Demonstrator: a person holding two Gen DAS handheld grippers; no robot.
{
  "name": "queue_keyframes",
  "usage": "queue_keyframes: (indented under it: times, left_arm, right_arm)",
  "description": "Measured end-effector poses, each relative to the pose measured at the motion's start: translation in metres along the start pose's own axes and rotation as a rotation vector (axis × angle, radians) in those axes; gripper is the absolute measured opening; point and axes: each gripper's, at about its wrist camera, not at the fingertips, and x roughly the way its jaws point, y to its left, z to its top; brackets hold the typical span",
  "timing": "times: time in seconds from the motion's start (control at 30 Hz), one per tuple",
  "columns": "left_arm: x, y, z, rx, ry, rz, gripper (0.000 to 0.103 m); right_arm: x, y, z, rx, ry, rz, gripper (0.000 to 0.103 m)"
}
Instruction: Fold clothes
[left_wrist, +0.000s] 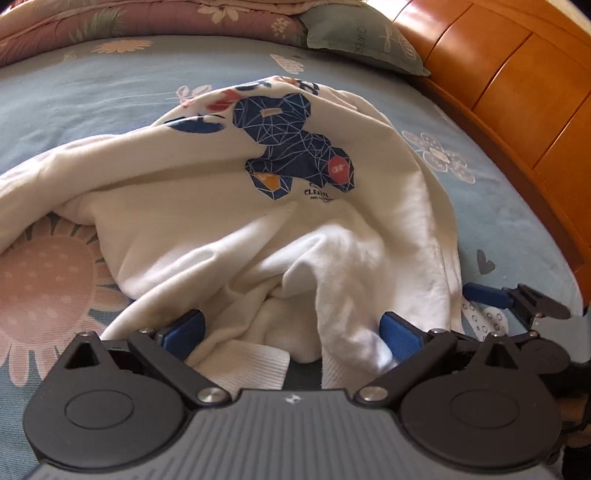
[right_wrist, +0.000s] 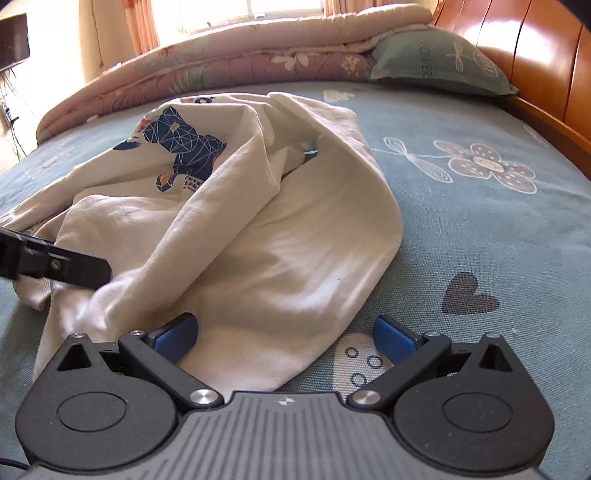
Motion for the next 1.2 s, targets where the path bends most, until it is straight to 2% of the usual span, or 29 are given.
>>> queue_keyframes:
  times: [0.1,0.3,0.47,0.6,0.7,0.8,1.1,1.17,1.2]
  left_arm:
    - [-0.001,0.0,-0.001,0.007,-0.005,0.005,0.101]
    - [-0.001,0.0,-0.003,-0.002,-0.018,0.002,0.101]
    - [-0.002,0.0,-0.004,-0.006,-0.022,-0.003,0.101]
    - [-0.004,0.001,-0.006,-0.013,-0.026,-0.007,0.101]
    - [-0.005,0.002,-0.007,-0.018,-0.03,-0.01,0.101]
    - [-0.004,0.002,-0.007,-0.023,-0.031,-0.01,0.101]
    - [-0.005,0.004,-0.011,-0.04,-0.054,-0.02,0.101]
    - [-0.005,0.005,-0.012,-0.045,-0.06,-0.023,0.101]
    - [-0.005,0.005,-0.012,-0.044,-0.061,-0.022,0.101]
  right_arm:
    - [-0.003,-0.003,0.004,0.034,0.017,0.027,0.103]
    - [-0.016,-0.03,-0.002,0.252,0.053,0.322,0.103]
    - [0.008,-0.073,-0.003,0.533,0.015,0.489,0.103]
    - [0.014,-0.075,0.009,0.621,0.086,0.484,0.103]
    - [0.005,-0.073,0.003,0.69,0.15,0.489,0.103]
    - [-0.001,-0.075,-0.012,0.777,0.149,0.54,0.103]
    - [0.032,-0.07,0.009,0.725,0.07,0.524,0.103]
    - [0.029,-0.073,0.003,0.746,0.051,0.529,0.098]
    - [0.026,-0.075,-0.003,0.766,0.042,0.523,0.091]
